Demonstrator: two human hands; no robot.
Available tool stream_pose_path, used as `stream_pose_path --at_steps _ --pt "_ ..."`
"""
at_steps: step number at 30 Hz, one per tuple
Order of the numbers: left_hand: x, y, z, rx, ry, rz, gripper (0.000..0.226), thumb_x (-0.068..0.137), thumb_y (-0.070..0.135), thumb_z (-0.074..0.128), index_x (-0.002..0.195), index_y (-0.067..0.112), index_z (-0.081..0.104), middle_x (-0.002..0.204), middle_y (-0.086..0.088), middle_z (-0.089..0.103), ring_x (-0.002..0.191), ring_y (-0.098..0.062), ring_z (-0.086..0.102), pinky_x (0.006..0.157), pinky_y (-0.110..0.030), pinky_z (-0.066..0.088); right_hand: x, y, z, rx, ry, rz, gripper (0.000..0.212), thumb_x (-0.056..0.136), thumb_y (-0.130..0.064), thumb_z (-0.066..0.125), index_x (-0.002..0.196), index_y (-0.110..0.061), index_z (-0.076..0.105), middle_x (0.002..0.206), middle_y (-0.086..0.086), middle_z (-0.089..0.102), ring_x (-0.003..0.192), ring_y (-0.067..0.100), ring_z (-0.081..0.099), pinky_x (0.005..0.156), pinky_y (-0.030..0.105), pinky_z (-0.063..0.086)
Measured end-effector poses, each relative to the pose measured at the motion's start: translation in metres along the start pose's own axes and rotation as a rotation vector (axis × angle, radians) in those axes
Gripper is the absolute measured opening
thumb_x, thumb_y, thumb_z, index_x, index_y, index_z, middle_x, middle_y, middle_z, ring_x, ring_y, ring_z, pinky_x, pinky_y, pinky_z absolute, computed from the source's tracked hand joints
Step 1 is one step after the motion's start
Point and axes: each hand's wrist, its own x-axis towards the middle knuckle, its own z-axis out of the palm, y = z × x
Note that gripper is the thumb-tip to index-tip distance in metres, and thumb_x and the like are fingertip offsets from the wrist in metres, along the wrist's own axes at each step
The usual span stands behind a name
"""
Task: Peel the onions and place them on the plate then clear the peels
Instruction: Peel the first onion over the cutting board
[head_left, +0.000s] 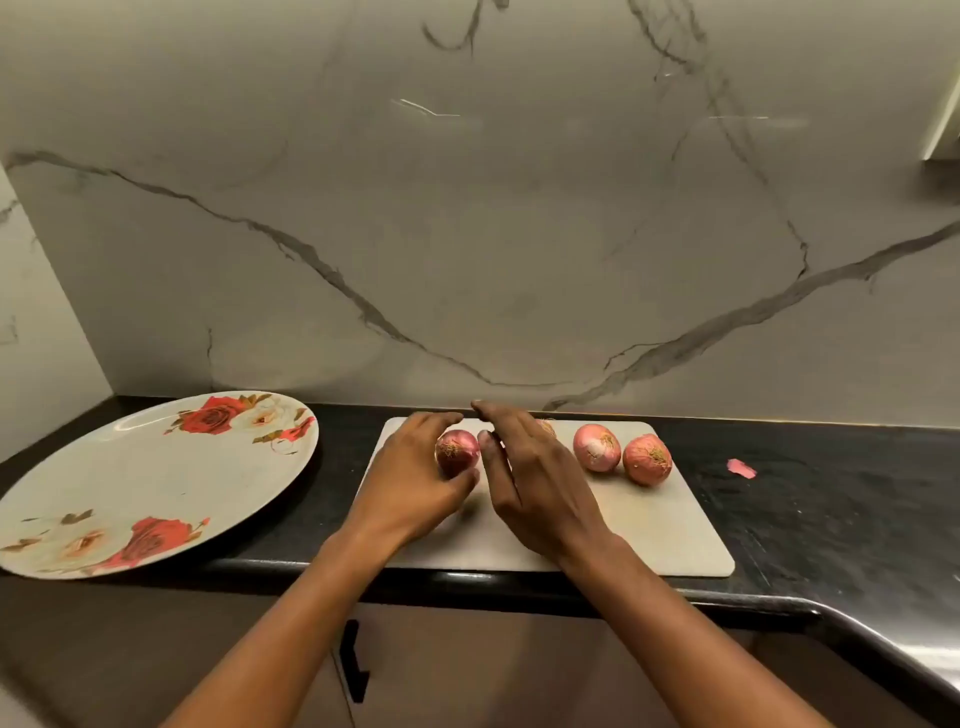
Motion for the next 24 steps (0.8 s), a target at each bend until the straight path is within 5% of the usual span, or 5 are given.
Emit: stream_pose_path --at_steps 7,11,16,24 --pt "0.010 -0.009 0.013 -0.078 0.047 -0.050 0.054 0.076 0.024 0.091 0.126 0.021 0.074 0.116 0.004 0.073 0.105 -0.013 0.069 0.095 -0.038 0.060 0.001 0.005 0.008 -0.019 -0.029 -0.003 0.041 0.098 -0.007 0.054 0.137 -0.016 0.061 0.132 0.001 0.066 0.115 0.020 0.064 0.092 0.030 0.053" --pt "0.009 -0.010 0.006 -0.337 0.034 -0.184 0.050 0.074 0.019 0.096 0.120 0.020 0.077 0.108 0.007 0.078 0.097 -0.004 0.073 0.089 -0.022 0.061 0.003 0.014 0.011 -0.071 -0.096 0.036 0.046 0.093 -0.008 0.057 0.137 -0.017 0.061 0.131 0.001 0.065 0.109 0.021 0.065 0.089 0.040 0.057" --pt "0.006 -0.008 -0.007 -0.772 -0.085 -0.257 0.031 0.086 0.014 0.085 0.117 0.015 0.080 0.108 -0.007 0.081 0.108 -0.027 0.076 0.097 -0.040 0.061 0.003 0.017 0.012 0.035 -0.230 0.082 0.065 0.096 -0.021 0.061 0.158 -0.019 0.042 0.138 0.001 0.066 0.110 0.012 0.068 0.096 0.038 0.058" --pt "0.006 -0.009 -0.010 -0.832 -0.154 -0.234 0.028 0.102 0.017 0.064 0.127 0.012 0.075 0.114 -0.007 0.079 0.110 -0.029 0.075 0.093 -0.040 0.062 0.004 0.021 0.008 0.283 -0.138 0.094 0.060 0.097 -0.018 0.074 0.154 -0.018 0.053 0.129 -0.006 0.074 0.105 -0.001 0.072 0.096 0.025 0.059"
